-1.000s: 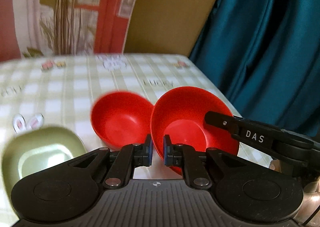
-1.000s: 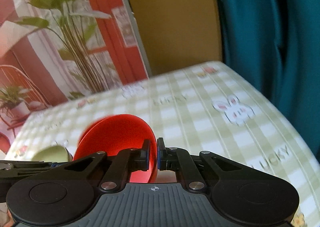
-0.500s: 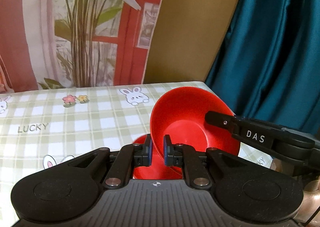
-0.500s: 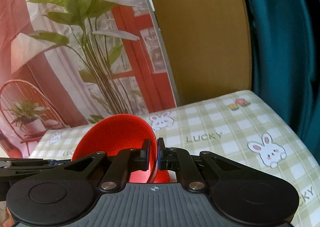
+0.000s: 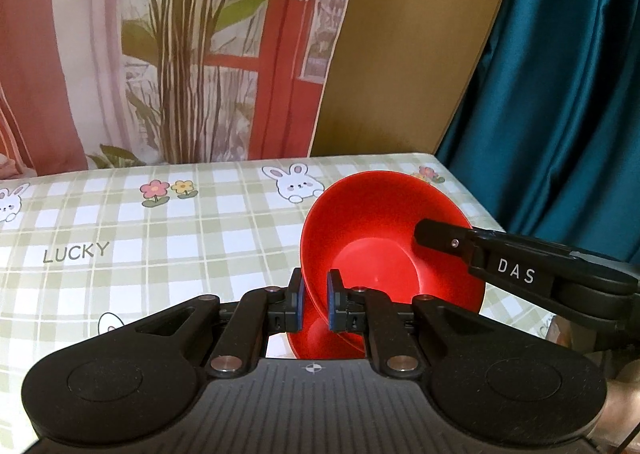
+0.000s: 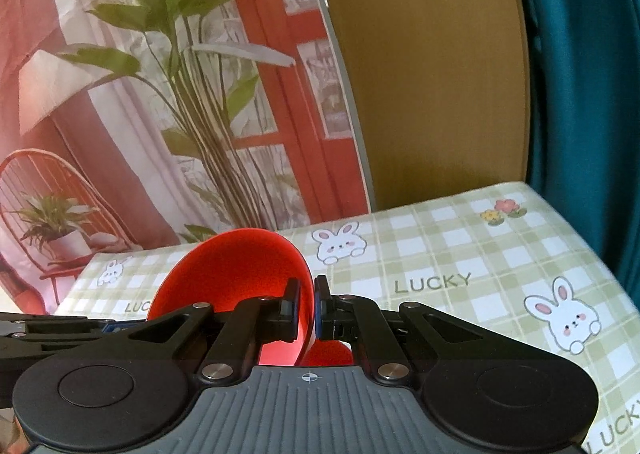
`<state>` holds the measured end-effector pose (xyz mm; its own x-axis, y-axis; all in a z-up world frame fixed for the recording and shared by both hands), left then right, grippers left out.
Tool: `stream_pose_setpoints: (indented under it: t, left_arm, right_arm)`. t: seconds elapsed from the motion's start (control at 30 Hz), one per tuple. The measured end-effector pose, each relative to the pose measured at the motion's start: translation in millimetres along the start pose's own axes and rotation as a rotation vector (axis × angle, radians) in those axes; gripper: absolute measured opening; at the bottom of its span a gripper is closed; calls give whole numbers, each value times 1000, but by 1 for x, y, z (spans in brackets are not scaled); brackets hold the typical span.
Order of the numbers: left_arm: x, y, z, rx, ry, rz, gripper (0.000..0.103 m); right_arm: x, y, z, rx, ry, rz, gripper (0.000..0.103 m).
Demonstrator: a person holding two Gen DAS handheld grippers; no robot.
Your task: Organize plates and bowls
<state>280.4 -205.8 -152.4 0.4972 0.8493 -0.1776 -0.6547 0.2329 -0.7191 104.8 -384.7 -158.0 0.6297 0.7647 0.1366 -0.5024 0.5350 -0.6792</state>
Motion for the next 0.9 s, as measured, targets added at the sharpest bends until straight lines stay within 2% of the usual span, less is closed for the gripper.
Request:
stream_pose_setpoints:
  t: [0.5, 0.9]
  left_arm:
    - [0, 4, -30, 54, -4, -2, 12]
    - [1, 26, -41, 125, -10, -14, 12]
  right_arm:
    - [-24, 19, -35, 69, 22, -34, 7]
    - [-27, 48, -42, 130, 26, -38, 7]
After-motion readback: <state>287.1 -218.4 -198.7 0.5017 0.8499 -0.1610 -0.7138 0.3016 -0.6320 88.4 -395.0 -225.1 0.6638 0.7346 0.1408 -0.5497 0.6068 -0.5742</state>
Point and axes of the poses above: each gripper's, at about its wrist camera, not at the fingertips, and z roughly against the way its jaws point, x to its left, y to its underside, the point moved 9 cm from there along -z, roughly the way its jaws point, and after that the axes turned 1 degree about -y, right-handed, at the moved point
